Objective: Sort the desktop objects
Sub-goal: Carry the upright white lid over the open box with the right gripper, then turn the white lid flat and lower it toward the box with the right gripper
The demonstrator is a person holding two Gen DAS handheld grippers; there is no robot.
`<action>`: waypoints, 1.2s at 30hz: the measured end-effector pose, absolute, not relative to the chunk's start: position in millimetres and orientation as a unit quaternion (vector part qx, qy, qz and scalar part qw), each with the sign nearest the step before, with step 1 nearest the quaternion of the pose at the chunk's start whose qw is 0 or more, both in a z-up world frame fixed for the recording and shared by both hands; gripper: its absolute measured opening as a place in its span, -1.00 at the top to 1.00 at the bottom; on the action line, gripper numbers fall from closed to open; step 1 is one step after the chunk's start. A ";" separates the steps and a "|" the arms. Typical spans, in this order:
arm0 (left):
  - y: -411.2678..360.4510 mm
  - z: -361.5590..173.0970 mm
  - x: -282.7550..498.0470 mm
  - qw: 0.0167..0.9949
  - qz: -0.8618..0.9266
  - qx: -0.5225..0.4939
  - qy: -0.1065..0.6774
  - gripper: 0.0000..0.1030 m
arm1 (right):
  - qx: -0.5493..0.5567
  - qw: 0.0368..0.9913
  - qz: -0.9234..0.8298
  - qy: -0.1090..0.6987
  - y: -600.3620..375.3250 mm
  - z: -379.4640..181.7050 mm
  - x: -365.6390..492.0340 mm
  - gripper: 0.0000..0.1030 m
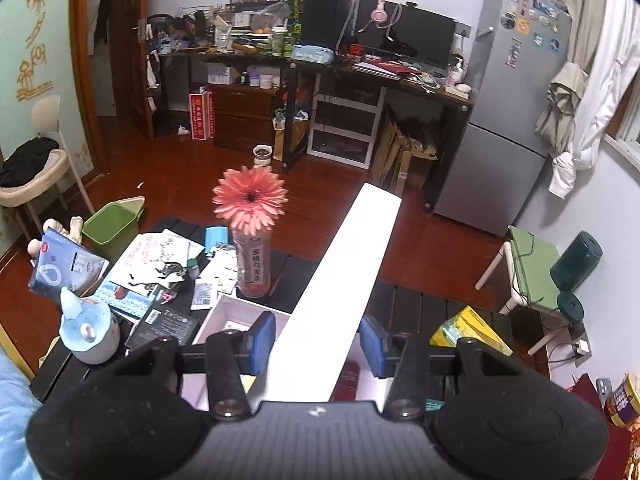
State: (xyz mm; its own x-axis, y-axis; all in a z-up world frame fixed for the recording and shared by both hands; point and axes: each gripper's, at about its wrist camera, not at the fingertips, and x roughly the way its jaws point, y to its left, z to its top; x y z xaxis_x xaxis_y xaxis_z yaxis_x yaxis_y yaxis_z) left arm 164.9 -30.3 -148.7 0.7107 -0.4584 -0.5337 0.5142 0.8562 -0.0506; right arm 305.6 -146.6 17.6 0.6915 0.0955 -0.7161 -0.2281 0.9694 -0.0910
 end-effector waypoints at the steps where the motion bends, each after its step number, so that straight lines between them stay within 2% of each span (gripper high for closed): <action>1: -29.9 -148.0 163.9 0.923 -0.265 0.051 0.273 -0.08 | -0.083 0.916 0.086 0.384 -152.1 17.5 305.8 0.16; 10: -27.8 -149.7 167.0 0.916 -0.279 0.034 0.286 -0.10 | 0.041 0.916 0.093 0.387 -218.0 6.5 308.6 0.27; 16: -26.1 -153.1 175.2 0.912 -0.273 0.031 0.303 -0.13 | 0.069 0.915 0.097 0.386 -238.6 -1.5 306.3 0.28; 26: 34.8 -163.0 217.3 0.857 -0.306 -0.196 0.365 -0.18 | 0.118 0.911 0.103 0.382 -265.6 -13.8 308.0 0.28; 36: 40.7 -180.4 235.9 0.823 -0.307 -0.263 0.398 -0.18 | 0.166 0.906 0.107 0.375 -291.1 -29.3 303.6 0.29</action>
State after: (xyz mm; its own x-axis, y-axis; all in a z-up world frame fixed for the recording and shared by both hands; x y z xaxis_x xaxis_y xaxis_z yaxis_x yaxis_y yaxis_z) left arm 235.9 40.7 -180.4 0.4941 -0.7157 -0.4937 0.2968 0.6725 -0.6779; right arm 303.6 -291.1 -29.3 0.6964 0.3178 -0.6434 -0.0683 0.9219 0.3814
